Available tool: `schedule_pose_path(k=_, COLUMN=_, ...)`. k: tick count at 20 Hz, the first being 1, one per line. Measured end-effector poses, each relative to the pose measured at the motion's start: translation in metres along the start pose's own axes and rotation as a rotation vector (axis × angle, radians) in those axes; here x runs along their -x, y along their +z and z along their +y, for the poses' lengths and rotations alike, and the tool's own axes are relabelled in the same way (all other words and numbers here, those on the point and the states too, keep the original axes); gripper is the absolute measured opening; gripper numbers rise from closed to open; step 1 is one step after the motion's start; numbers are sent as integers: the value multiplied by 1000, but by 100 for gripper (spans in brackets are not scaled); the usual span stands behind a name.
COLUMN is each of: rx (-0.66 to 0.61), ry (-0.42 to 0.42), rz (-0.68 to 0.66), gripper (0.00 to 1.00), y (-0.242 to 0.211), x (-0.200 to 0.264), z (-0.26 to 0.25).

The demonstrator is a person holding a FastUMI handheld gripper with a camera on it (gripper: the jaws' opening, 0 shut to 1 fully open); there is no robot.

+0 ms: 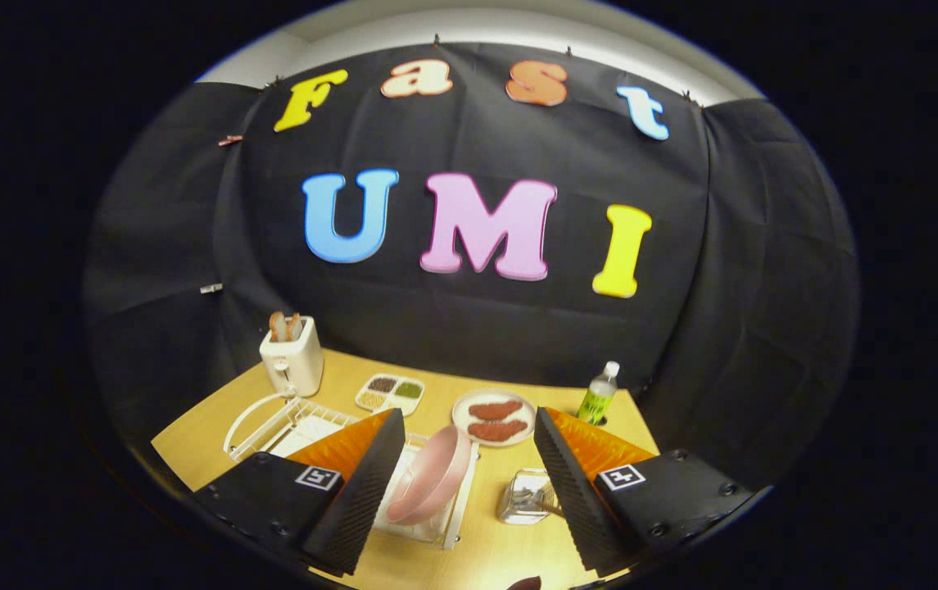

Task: Take the plate from the dish rack, then take the spoon from the basket and place it into the plate.

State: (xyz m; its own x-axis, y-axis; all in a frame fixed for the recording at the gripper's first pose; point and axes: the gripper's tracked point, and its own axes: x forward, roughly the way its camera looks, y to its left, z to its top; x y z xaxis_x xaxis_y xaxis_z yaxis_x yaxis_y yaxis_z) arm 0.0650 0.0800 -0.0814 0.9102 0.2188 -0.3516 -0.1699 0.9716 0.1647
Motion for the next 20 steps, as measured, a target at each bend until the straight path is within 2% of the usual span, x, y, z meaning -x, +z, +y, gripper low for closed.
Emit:
schedule_pose_path(k=6, rx=-115, ry=18, rz=316, gripper=96, y=-68, x=-66, z=12)
schedule_pose_path(k=9, rx=-145, ry=-13, rz=442, gripper=93, y=-101, x=-87, z=14)
schedule_pose_path(k=11, rx=-169, ry=-27, rz=498, gripper=86, y=-119, x=-98, z=21)
schedule_pose_path(k=12, rx=-178, ry=-35, rz=521, gripper=78, y=-127, x=-102, z=24)
schedule_pose_path(k=14, rx=-190, ry=-50, rz=553, gripper=69, y=-138, x=-110, z=31)
schedule_pose_path(k=17, rx=-223, ry=-98, rz=574, gripper=38, y=-150, x=-120, z=35)
schedule_pose_path(k=19, rx=-175, ry=-202, rz=606, gripper=36, y=-156, x=-120, z=20)
schedule_pose_path(k=20, rx=-162, ry=-231, rz=616, gripper=31, y=-157, x=-118, z=19)
